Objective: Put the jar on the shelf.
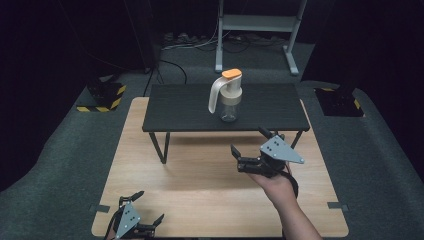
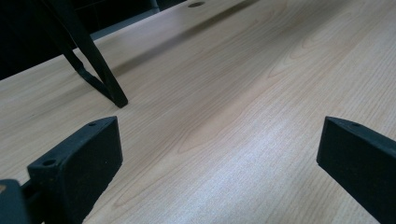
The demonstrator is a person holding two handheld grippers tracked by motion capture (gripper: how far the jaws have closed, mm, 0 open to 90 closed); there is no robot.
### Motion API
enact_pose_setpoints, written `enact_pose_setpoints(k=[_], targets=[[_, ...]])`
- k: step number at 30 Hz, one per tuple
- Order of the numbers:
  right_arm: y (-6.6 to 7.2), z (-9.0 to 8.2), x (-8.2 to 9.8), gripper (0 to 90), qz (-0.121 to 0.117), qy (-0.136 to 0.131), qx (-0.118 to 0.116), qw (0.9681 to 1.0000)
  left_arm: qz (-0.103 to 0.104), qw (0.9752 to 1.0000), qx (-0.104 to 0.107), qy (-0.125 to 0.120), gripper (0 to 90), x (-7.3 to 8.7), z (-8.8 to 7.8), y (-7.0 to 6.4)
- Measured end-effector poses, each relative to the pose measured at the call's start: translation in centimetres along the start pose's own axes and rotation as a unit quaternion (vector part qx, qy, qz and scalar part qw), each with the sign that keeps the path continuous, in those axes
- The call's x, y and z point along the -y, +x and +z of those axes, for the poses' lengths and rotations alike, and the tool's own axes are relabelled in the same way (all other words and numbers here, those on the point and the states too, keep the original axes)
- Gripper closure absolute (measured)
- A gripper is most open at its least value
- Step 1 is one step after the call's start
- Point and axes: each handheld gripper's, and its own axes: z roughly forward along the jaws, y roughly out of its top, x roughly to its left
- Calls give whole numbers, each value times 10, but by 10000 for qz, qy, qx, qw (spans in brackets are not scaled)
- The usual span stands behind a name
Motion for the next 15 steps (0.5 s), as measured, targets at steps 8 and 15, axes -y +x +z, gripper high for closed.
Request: enact_pose_setpoints(k=[8, 15], targets=[[3, -16, 31, 0, -70, 269, -8, 9996, 14, 10000, -23, 16, 6, 0, 0, 0], [6, -29, 61, 0, -126, 522, -7, 9986, 18, 10000, -37, 38, 7, 0, 1, -1]])
